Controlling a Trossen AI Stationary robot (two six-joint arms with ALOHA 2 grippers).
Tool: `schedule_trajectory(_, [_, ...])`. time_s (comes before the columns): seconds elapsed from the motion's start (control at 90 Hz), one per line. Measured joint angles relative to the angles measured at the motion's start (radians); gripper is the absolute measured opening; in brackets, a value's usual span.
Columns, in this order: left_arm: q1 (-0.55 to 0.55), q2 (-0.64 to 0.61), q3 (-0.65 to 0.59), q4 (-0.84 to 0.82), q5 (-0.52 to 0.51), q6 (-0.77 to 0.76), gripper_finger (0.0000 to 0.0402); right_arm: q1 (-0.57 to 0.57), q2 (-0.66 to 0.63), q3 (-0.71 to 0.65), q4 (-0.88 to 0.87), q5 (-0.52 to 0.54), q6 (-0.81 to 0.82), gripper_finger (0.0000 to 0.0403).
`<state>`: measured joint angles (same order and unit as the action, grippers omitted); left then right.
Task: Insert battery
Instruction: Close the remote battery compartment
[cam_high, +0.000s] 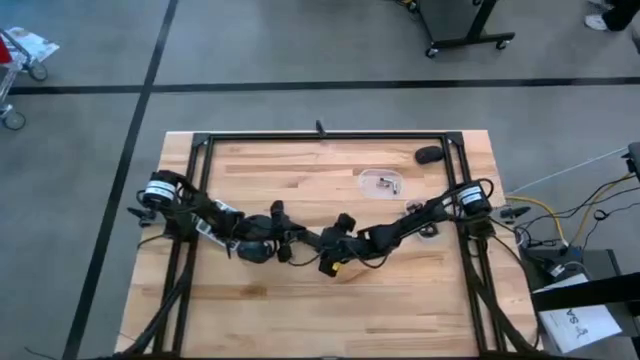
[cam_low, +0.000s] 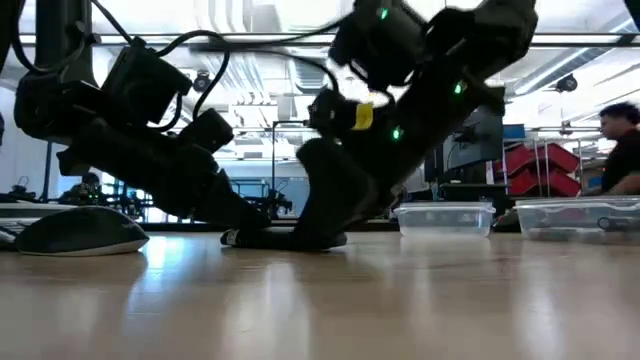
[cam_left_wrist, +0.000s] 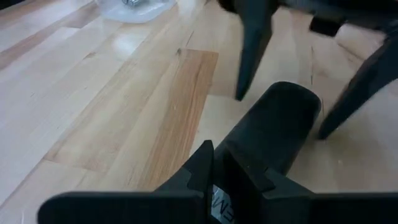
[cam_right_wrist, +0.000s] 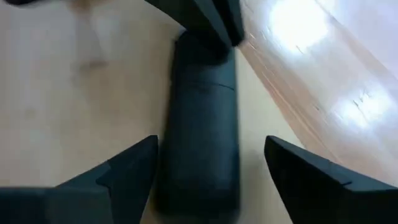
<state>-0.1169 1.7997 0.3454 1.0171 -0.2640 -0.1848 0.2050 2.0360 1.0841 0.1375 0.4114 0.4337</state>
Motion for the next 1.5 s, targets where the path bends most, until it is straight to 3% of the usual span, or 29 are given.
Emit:
schedule_trajectory(0.133, [0.000, -0.010, -0.002, 0.012, 0.006, -0.004, 0.0022, 0.000, 0.030, 0.004, 0.024, 0.003, 0.004, 0.0265])
schedule_trajectory(0.278, [-0.001, -0.065, -0.001, 0.039, 0.079, -0.008, 0.0022, 0.000, 0.062, 0.005, 0.029, 0.002, -0.009, 0.0229])
schedule_trajectory(0.511, [-0.009, -0.172, -0.001, 0.030, 0.161, -0.007, 0.0022, 0.000, 0.060, 0.009, 0.025, -0.018, -0.210, 0.0160])
schedule_trajectory(0.689, [-0.007, -0.252, -0.002, -0.154, 0.063, -0.035, 0.0022, 0.006, 0.057, 0.056, -0.038, 0.009, -0.428, 0.0160])
schedule_trajectory(0.9, [-0.008, -0.368, -0.002, -0.439, 0.098, 0.002, 0.0030, 0.027, 0.062, 0.151, -0.208, 0.164, -0.667, 0.0183])
schedule_trajectory(1.022, [0.000, -0.412, -0.002, -0.507, 0.152, -0.058, 0.0065, 0.030, 0.063, 0.174, -0.225, 0.212, -0.803, 0.0170])
schedule_trajectory(1.167, [0.014, -0.420, -0.002, -0.527, 0.209, -0.129, 0.0137, 0.031, 0.063, 0.181, -0.224, 0.233, -0.938, 0.0160])
schedule_trajectory(1.367, [0.028, -0.346, 0.000, -0.487, 0.227, -0.156, 0.0242, 0.031, 0.063, 0.181, -0.219, 0.251, -1.048, 0.0174])
schedule_trajectory(1.5, [0.034, -0.263, 0.017, -0.435, 0.223, -0.161, 0.0285, 0.034, 0.063, 0.181, -0.217, 0.247, -1.083, 0.0169])
